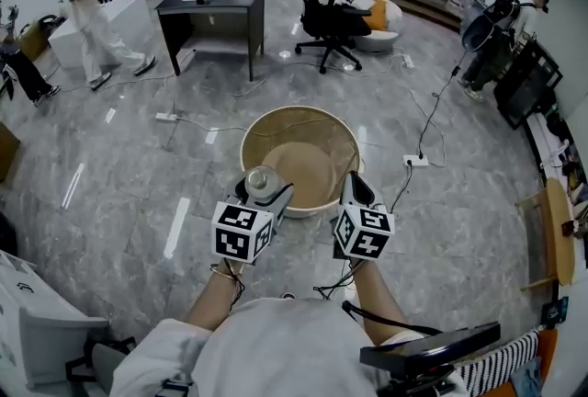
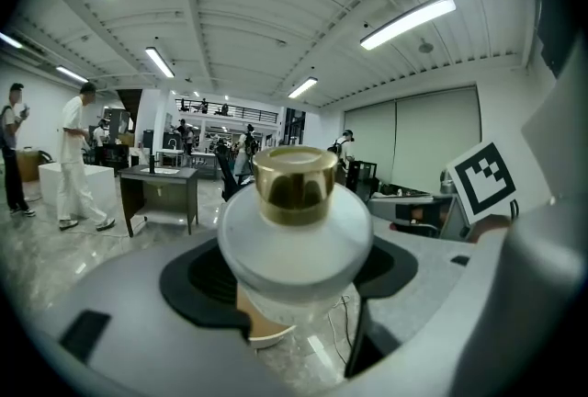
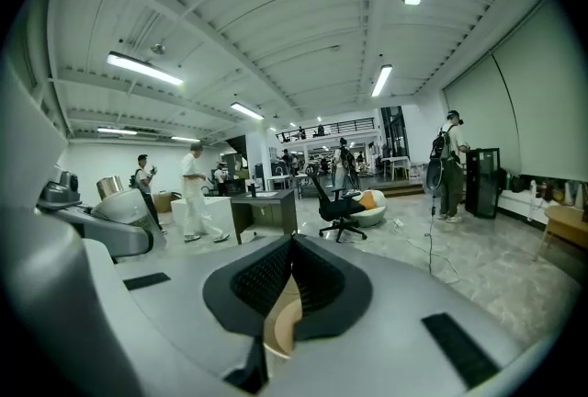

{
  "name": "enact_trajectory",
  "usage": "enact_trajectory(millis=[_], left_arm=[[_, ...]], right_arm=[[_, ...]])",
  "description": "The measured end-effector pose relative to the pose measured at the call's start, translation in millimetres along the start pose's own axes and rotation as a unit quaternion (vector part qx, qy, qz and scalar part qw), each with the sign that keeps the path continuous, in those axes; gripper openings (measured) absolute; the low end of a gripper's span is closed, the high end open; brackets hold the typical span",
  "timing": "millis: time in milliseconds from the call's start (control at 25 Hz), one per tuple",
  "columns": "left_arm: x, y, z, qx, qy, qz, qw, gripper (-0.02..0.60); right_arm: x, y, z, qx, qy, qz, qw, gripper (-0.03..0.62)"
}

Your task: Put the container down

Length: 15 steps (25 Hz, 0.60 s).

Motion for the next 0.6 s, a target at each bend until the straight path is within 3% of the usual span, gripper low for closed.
enact_trajectory(millis=[320, 600], left_arm=[[-8, 13, 37, -0.016, 0.002, -0.006, 0.9998, 0.336], [-5, 25, 54, -0.024, 0.011, -0.018, 0.9995, 0.336]], right_arm=[[-7, -17, 47, -0.020, 0.008, 0.001, 1.000, 0.023], [0, -28, 71, -0.010, 0.022, 0.010, 1.000, 0.023]])
Point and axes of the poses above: the fingertips, and each gripper's own axes: z forward along the fingers, y to its left, x out of its underside, the point moved 6 cm from there along -z, backward along the fingers, and after that the axes turned 15 degrees about x, right-handed, at the moved point
